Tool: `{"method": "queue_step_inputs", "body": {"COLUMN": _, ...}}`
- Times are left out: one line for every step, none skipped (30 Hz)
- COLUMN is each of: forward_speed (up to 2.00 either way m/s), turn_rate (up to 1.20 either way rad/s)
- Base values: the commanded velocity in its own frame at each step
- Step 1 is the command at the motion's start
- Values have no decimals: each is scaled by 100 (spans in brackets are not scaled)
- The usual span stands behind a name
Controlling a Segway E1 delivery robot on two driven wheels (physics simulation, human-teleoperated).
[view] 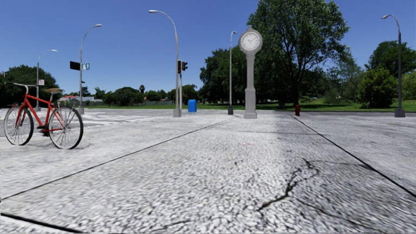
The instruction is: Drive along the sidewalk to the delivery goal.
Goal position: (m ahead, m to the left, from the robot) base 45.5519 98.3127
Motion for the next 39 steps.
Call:
{"method": "queue_step_inputs", "body": {"forward_speed": 200, "turn_rate": 0}}
{"method": "queue_step_inputs", "body": {"forward_speed": 200, "turn_rate": 0}}
{"method": "queue_step_inputs", "body": {"forward_speed": 200, "turn_rate": 0}}
{"method": "queue_step_inputs", "body": {"forward_speed": 200, "turn_rate": 0}}
{"method": "queue_step_inputs", "body": {"forward_speed": 200, "turn_rate": 0}}
{"method": "queue_step_inputs", "body": {"forward_speed": 200, "turn_rate": 0}}
{"method": "queue_step_inputs", "body": {"forward_speed": 200, "turn_rate": 0}}
{"method": "queue_step_inputs", "body": {"forward_speed": 200, "turn_rate": 0}}
{"method": "queue_step_inputs", "body": {"forward_speed": 200, "turn_rate": 0}}
{"method": "queue_step_inputs", "body": {"forward_speed": 200, "turn_rate": 0}}
{"method": "queue_step_inputs", "body": {"forward_speed": 200, "turn_rate": 0}}
{"method": "queue_step_inputs", "body": {"forward_speed": 200, "turn_rate": 0}}
{"method": "queue_step_inputs", "body": {"forward_speed": 200, "turn_rate": 0}}
{"method": "queue_step_inputs", "body": {"forward_speed": 200, "turn_rate": 0}}
{"method": "queue_step_inputs", "body": {"forward_speed": 200, "turn_rate": 0}}
{"method": "queue_step_inputs", "body": {"forward_speed": 200, "turn_rate": 0}}
{"method": "queue_step_inputs", "body": {"forward_speed": 200, "turn_rate": 0}}
{"method": "queue_step_inputs", "body": {"forward_speed": 200, "turn_rate": 0}}
{"method": "queue_step_inputs", "body": {"forward_speed": 200, "turn_rate": 0}}
{"method": "queue_step_inputs", "body": {"forward_speed": 200, "turn_rate": 0}}
{"method": "queue_step_inputs", "body": {"forward_speed": 200, "turn_rate": 0}}
{"method": "queue_step_inputs", "body": {"forward_speed": 200, "turn_rate": 0}}
{"method": "queue_step_inputs", "body": {"forward_speed": 200, "turn_rate": 0}}
{"method": "queue_step_inputs", "body": {"forward_speed": 200, "turn_rate": 0}}
{"method": "queue_step_inputs", "body": {"forward_speed": 200, "turn_rate": 0}}
{"method": "queue_step_inputs", "body": {"forward_speed": 200, "turn_rate": 0}}
{"method": "queue_step_inputs", "body": {"forward_speed": 200, "turn_rate": 0}}
{"method": "queue_step_inputs", "body": {"forward_speed": 200, "turn_rate": 0}}
{"method": "queue_step_inputs", "body": {"forward_speed": 200, "turn_rate": 0}}
{"method": "queue_step_inputs", "body": {"forward_speed": 200, "turn_rate": 0}}
{"method": "queue_step_inputs", "body": {"forward_speed": 200, "turn_rate": 0}}
{"method": "queue_step_inputs", "body": {"forward_speed": 200, "turn_rate": 0}}
{"method": "queue_step_inputs", "body": {"forward_speed": 200, "turn_rate": 0}}
{"method": "queue_step_inputs", "body": {"forward_speed": 200, "turn_rate": 0}}
{"method": "queue_step_inputs", "body": {"forward_speed": 200, "turn_rate": 0}}
{"method": "queue_step_inputs", "body": {"forward_speed": 200, "turn_rate": 0}}
{"method": "queue_step_inputs", "body": {"forward_speed": 200, "turn_rate": 0}}
{"method": "queue_step_inputs", "body": {"forward_speed": 200, "turn_rate": 0}}
{"method": "queue_step_inputs", "body": {"forward_speed": 200, "turn_rate": 0}}
